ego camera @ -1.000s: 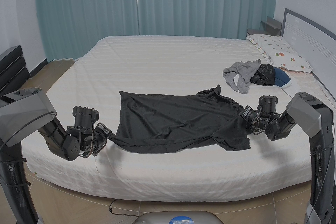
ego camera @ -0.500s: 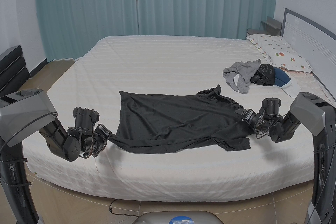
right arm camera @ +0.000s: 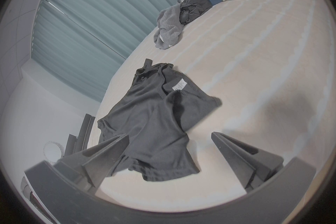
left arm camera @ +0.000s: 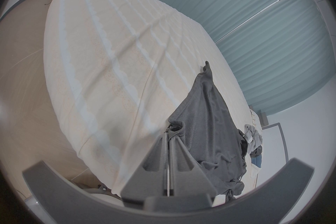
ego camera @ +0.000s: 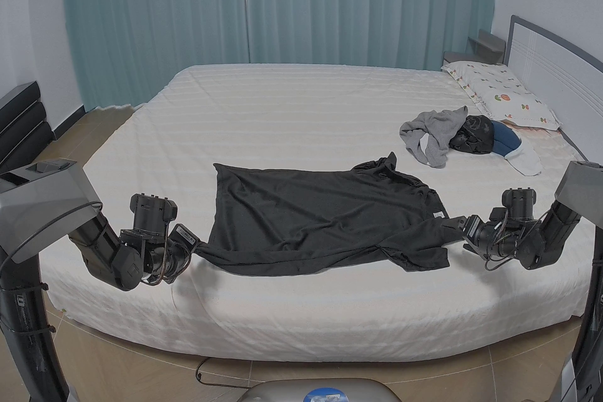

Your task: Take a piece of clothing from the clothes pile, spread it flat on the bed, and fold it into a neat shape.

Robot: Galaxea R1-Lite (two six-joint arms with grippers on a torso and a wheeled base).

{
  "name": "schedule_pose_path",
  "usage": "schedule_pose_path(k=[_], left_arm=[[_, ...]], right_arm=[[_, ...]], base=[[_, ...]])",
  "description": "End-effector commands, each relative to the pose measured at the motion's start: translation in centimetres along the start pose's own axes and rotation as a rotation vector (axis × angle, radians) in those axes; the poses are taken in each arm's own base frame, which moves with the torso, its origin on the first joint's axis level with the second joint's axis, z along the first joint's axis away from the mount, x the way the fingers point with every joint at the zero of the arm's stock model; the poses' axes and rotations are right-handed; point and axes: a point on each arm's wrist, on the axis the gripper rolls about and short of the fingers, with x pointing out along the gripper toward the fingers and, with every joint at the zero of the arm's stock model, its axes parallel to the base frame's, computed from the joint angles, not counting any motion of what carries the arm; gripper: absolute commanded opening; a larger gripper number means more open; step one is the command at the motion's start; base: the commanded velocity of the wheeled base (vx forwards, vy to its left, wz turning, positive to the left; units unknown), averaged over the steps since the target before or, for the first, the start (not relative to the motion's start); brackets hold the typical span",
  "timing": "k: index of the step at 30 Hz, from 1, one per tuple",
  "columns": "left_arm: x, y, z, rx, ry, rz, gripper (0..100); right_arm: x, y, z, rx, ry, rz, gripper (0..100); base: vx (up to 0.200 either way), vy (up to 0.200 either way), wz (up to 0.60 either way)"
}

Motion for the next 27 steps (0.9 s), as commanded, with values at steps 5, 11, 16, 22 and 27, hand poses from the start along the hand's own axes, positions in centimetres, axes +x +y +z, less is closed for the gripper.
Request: schedule_pose_path(k=[5,11,16,22,27], left_arm=[[-0.1,0.0,0.0,0.000,0.000,0.000,0],[-0.1,0.0,-0.1,0.003,0.001,-0.001,0],[-0.1,0.0,0.0,0.002,0.000,0.000,0],[-0.1,0.0,-0.1,0.003,0.001,-0.001,0],[0.0,0.0,-0.1,0.003,0.002,0.001,0]], right_arm=[[1.2,-0.6,-2.0,0.003,0.069,-0.018,100],[2.1,-0.6,-2.8,0.000,0.096,-0.022,100],[2.8,-0.9,-2.9,0.003,0.098,-0.026,100],[3.2,-1.0,-2.9,0.004,0.098,-0.026,100],[3.1,-1.0,-3.1,0.003,0.105,-0.026,100]], base=[[0.000,0.000,0.00],[0.000,0.000,0.00],[0.000,0.000,0.00],[0.000,0.000,0.00],[0.000,0.000,0.00]])
